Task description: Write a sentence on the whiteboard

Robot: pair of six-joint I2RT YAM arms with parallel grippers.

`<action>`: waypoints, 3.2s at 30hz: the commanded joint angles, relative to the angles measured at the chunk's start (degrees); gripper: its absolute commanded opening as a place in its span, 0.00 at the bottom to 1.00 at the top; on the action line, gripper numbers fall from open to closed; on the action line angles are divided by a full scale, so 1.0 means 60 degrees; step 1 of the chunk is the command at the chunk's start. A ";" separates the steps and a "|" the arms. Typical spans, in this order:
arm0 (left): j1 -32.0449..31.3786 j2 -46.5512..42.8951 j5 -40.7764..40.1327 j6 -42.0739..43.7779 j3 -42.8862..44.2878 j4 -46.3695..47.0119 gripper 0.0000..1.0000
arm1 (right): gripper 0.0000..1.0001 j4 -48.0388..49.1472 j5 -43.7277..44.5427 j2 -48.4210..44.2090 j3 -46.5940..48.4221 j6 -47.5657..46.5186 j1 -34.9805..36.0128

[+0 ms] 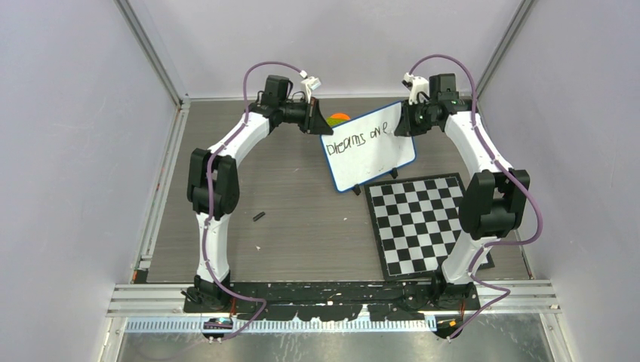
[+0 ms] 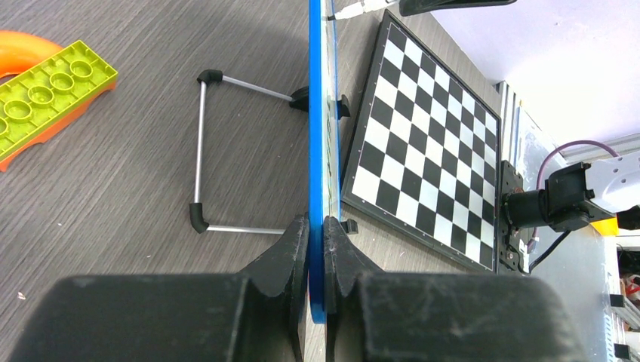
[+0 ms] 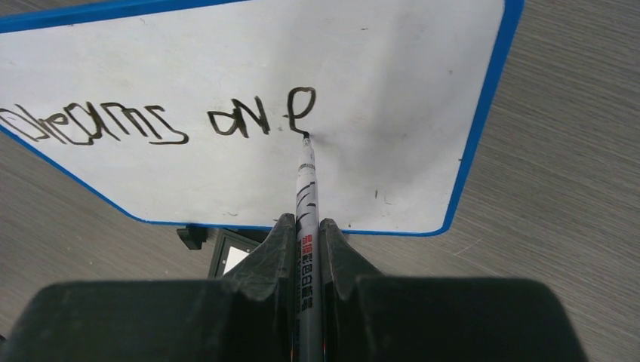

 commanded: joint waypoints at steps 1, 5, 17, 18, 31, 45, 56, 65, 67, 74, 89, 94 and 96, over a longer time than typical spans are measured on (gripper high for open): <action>-0.0490 0.0529 0.0210 0.0399 0.0113 -0.1066 0.00 | 0.00 0.0172 0.0600 -0.0143 0.0398 -0.0320 -0.0102; -0.0488 0.0567 0.0209 0.0434 0.0211 -0.1114 0.00 | 0.00 -0.0061 0.0538 0.0009 0.0754 -0.0321 -0.0094; -0.0489 0.1229 0.0122 0.1228 0.1850 -0.2835 0.00 | 0.00 -0.1109 -0.1576 -0.0987 0.0469 -0.0534 0.0373; -0.0494 0.1281 0.0095 0.1286 0.1977 -0.2966 0.00 | 0.00 -0.1232 -0.1728 -0.1058 0.0398 -0.0584 0.0443; -0.0353 0.1432 0.0016 0.1710 0.2822 -0.3868 0.45 | 0.00 -0.0550 -0.2439 -0.2021 -0.1219 0.0189 0.1256; 0.0098 0.0022 0.0167 0.0823 -0.0102 -0.2180 0.65 | 0.00 0.1317 -0.1927 -0.2764 -0.3126 0.0909 0.1924; -0.0038 0.0224 0.0808 -0.0039 -0.0407 -0.1041 0.61 | 0.00 0.2387 -0.0618 -0.2215 -0.3408 0.0576 0.2866; -0.0254 0.0354 0.0819 -0.0239 -0.0443 -0.0711 0.47 | 0.00 0.2763 -0.0568 -0.2057 -0.3666 0.0616 0.2989; -0.0255 0.0369 0.0837 -0.0257 -0.0456 -0.0720 0.40 | 0.00 0.2750 -0.0686 -0.2115 -0.3747 0.0578 0.2996; -0.0298 0.0412 0.0826 -0.0199 -0.0498 -0.0711 0.18 | 0.00 0.2808 -0.0861 -0.2022 -0.3908 0.0270 0.3000; -0.0299 0.0545 0.0709 0.0355 -0.0294 -0.1293 0.00 | 0.00 0.2578 -0.1064 -0.1869 -0.3647 -0.0120 0.2991; -0.0312 0.0602 0.0678 0.0445 -0.0256 -0.1466 0.00 | 0.00 0.2635 -0.0947 -0.1796 -0.3632 -0.0111 0.2993; -0.0313 0.0575 0.0677 0.0466 -0.0280 -0.1482 0.00 | 0.00 0.2769 -0.0852 -0.1783 -0.3688 -0.0002 0.2992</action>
